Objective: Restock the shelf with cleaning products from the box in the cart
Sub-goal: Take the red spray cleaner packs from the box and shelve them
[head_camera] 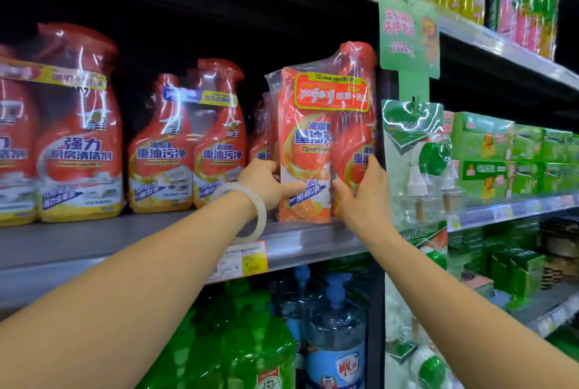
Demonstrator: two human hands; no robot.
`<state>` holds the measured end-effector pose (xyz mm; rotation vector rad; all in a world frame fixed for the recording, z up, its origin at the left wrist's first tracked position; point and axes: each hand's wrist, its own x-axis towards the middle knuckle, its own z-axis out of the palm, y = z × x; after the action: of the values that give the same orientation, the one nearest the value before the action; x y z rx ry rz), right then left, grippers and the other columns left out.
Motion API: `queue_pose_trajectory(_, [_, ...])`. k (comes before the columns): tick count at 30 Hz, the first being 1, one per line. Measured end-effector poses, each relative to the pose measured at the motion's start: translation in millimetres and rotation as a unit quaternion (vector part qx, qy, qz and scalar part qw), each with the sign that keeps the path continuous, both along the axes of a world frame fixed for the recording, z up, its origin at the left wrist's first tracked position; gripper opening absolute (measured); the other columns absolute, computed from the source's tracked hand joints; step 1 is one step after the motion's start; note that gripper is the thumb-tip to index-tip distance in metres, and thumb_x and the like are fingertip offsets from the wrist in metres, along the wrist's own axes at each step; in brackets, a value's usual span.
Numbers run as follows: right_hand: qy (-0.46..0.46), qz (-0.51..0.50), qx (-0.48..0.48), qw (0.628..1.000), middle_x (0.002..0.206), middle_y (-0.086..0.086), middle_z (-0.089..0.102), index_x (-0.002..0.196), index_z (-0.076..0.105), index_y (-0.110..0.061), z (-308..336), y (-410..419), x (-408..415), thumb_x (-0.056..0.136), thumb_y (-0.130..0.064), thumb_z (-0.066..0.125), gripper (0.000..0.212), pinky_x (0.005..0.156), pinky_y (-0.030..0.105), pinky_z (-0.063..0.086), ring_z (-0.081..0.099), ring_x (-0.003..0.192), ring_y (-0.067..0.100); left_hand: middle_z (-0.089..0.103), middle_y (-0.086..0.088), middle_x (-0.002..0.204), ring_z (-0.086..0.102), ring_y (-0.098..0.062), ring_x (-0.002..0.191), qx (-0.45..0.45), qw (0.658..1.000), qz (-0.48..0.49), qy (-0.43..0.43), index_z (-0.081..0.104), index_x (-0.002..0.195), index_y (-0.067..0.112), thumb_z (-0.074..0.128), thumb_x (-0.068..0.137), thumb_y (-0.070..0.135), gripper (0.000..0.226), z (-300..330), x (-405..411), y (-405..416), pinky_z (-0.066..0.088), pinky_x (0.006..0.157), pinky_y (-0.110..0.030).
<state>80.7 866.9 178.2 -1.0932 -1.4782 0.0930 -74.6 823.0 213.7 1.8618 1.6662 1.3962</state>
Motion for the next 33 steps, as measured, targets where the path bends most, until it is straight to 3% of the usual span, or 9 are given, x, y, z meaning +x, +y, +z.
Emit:
queue_pose_trajectory(3, [-0.022, -0.003, 0.003, 1.000, 0.147, 0.015, 0.030, 0.148, 0.020, -0.007, 0.0, -6.9, 0.9, 0.091, -0.023, 0.058, 0.070, 0.112, 0.038, 0.028, 0.030, 0.136, 0.027, 0.063, -0.007, 0.118, 0.060, -0.024, 0.105, 0.012, 0.997, 0.046, 0.058, 0.055, 0.119, 0.009, 0.074, 0.075, 0.044, 0.059, -1.3, -1.0, -8.4, 0.050, 0.092, -0.038])
queue_pose_trajectory(6, [-0.091, -0.021, 0.019, 0.995, 0.157, 0.015, 0.011, 0.150, 0.009, -0.006, -3.5, -17.9, -3.3, 0.094, -0.021, 0.053, 0.073, 0.119, 0.037, 0.014, 0.011, 0.145, 0.027, 0.053, -0.003, 0.129, 0.054, -0.024, 0.114, 0.019, 0.990, 0.073, 0.123, 0.036, 0.136, 0.012, 0.074, 0.075, 0.047, 0.080, -0.7, -4.2, -18.1, 0.044, 0.086, -0.031])
queue_pose_trajectory(9, [-0.173, -0.048, 0.073, 0.981, 0.159, 0.013, 0.002, 0.151, 0.007, -0.008, -1.9, -32.8, -15.8, 0.094, -0.017, 0.051, 0.072, 0.121, 0.039, 0.007, 0.001, 0.147, 0.026, 0.047, -0.007, 0.136, 0.049, -0.026, 0.121, 0.033, 0.977, 0.083, 0.196, 0.027, 0.142, 0.013, 0.077, 0.073, 0.043, 0.090, 0.7, -16.1, -27.1, 0.044, 0.096, -0.035])
queue_pose_trajectory(14, [-0.254, -0.036, 0.166, 0.952, 0.151, 0.027, 0.024, 0.141, 0.037, 0.002, 6.2, -51.9, -56.4, 0.079, -0.009, 0.069, 0.070, 0.115, 0.049, 0.018, 0.019, 0.142, 0.044, 0.039, -0.009, 0.143, 0.039, -0.028, 0.130, 0.056, 0.943, 0.112, 0.309, 0.027, 0.144, 0.014, 0.071, 0.080, 0.039, 0.082, 1.5, -41.1, -51.8, 0.038, 0.105, -0.040])
queue_pose_trajectory(21, [-0.295, 0.009, 0.240, 0.925, 0.138, 0.034, 0.042, 0.121, 0.058, 0.007, -1.0, -72.4, -125.9, 0.062, 0.002, 0.077, 0.062, 0.102, 0.058, 0.033, 0.037, 0.130, 0.052, 0.037, -0.007, 0.145, 0.031, -0.026, 0.135, 0.090, 0.884, 0.192, 0.416, 0.032, 0.143, 0.013, 0.064, 0.086, 0.038, 0.070, 2.5, -96.6, -90.8, 0.031, 0.111, -0.038])
queue_pose_trajectory(28, [-0.280, 0.126, 0.239, 0.921, 0.112, 0.033, 0.060, 0.077, 0.070, 0.005, 10.1, -107.3, -213.0, 0.070, -0.005, 0.067, 0.012, 0.095, 0.063, 0.041, 0.047, 0.118, 0.056, 0.033, -0.014, 0.146, 0.028, -0.030, 0.137, 0.051, 0.830, 0.307, 0.463, 0.035, 0.141, 0.008, 0.064, 0.085, 0.035, 0.069, 1.1, -171.1, -154.9, 0.026, 0.113, -0.041])
queue_pose_trajectory(30, [-0.286, 0.158, 0.238, 0.915, 0.114, 0.031, 0.059, 0.079, 0.070, 0.006, 14.0, -123.8, -241.0, 0.076, -0.012, 0.062, 0.020, 0.101, 0.056, 0.038, 0.044, 0.123, 0.053, 0.031, -0.016, 0.148, 0.027, -0.031, 0.138, 0.039, 0.809, 0.342, 0.476, 0.031, 0.144, 0.008, 0.064, 0.084, 0.033, 0.072, -1.7, -194.5, -179.6, 0.024, 0.114, -0.041])
queue_pose_trajectory(33, [-0.308, 0.203, 0.249, 0.895, 0.132, 0.022, 0.049, 0.105, 0.067, 0.004, 25.1, -154.6, -289.3, 0.088, -0.020, 0.060, 0.030, 0.109, 0.040, 0.027, 0.031, 0.136, 0.037, 0.036, -0.019, 0.143, 0.033, -0.034, 0.134, 0.026, 0.774, 0.399, 0.491, 0.035, 0.141, 0.004, 0.065, 0.083, 0.030, 0.071, -5.3, -227.5, -229.6, 0.027, 0.112, -0.042])
